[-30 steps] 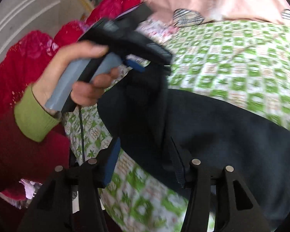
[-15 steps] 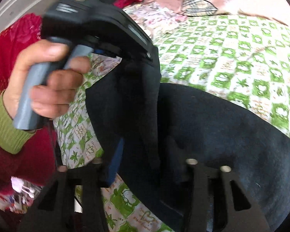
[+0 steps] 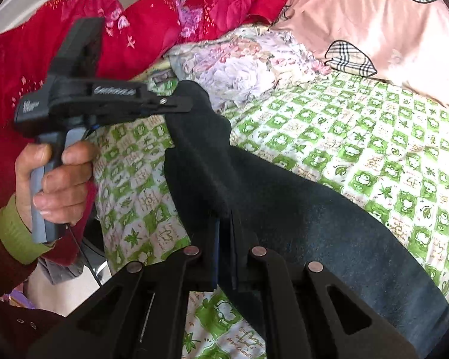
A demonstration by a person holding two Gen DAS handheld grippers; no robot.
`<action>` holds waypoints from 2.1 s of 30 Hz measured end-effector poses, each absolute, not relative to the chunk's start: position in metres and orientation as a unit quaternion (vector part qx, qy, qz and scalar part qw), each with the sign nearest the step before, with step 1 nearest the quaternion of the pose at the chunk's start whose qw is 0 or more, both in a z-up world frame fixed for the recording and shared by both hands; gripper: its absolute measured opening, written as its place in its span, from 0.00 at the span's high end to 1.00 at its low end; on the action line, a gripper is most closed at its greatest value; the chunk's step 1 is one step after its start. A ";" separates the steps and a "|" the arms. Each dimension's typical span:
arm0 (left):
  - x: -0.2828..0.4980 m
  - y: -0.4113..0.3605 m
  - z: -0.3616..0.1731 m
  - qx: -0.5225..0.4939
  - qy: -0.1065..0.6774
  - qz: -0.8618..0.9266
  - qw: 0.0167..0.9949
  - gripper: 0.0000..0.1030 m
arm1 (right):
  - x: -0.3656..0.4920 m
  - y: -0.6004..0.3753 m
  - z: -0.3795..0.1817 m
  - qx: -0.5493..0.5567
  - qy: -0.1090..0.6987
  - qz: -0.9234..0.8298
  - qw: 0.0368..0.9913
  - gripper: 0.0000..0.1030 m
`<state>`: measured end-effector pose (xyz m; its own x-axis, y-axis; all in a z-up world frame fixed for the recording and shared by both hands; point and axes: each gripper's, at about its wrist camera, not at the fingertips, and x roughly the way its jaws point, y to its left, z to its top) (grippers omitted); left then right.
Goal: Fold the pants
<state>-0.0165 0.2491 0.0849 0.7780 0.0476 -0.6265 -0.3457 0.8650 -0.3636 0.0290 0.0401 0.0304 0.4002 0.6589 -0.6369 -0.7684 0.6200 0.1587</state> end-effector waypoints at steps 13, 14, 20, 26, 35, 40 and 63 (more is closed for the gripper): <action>-0.042 0.274 0.017 -0.292 0.334 0.116 0.889 0.95 | 0.020 0.064 0.000 -0.140 0.372 0.418 0.817 0.94; -0.043 0.275 0.015 -0.293 0.336 0.115 0.888 0.95 | 0.019 0.065 0.000 -0.146 0.372 0.417 0.816 0.94; -0.048 0.278 0.004 -0.297 0.342 0.115 0.884 0.95 | 0.017 0.070 -0.002 -0.157 0.374 0.413 0.815 0.94; -0.051 0.280 -0.001 -0.294 0.348 0.117 0.883 0.91 | 0.018 0.072 -0.006 -0.153 0.384 0.414 0.811 0.90; -0.070 0.295 0.003 -0.322 0.352 0.159 0.864 0.40 | 0.022 0.056 0.007 -0.109 0.387 0.422 0.812 0.79; -0.066 0.304 0.008 -0.337 0.354 0.166 0.856 0.37 | 0.034 0.037 0.018 -0.069 0.387 0.408 0.824 0.71; -0.023 0.338 -0.018 -0.347 0.375 0.132 0.849 0.39 | 0.209 0.032 -0.018 -0.007 0.546 0.388 0.743 0.58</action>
<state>-0.0231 0.3377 -0.0183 0.6833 -0.0366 -0.7292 -0.4848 0.7240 -0.4907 0.2091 0.0315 -0.0177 0.1040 0.5680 -0.8165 -0.5836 0.6996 0.4123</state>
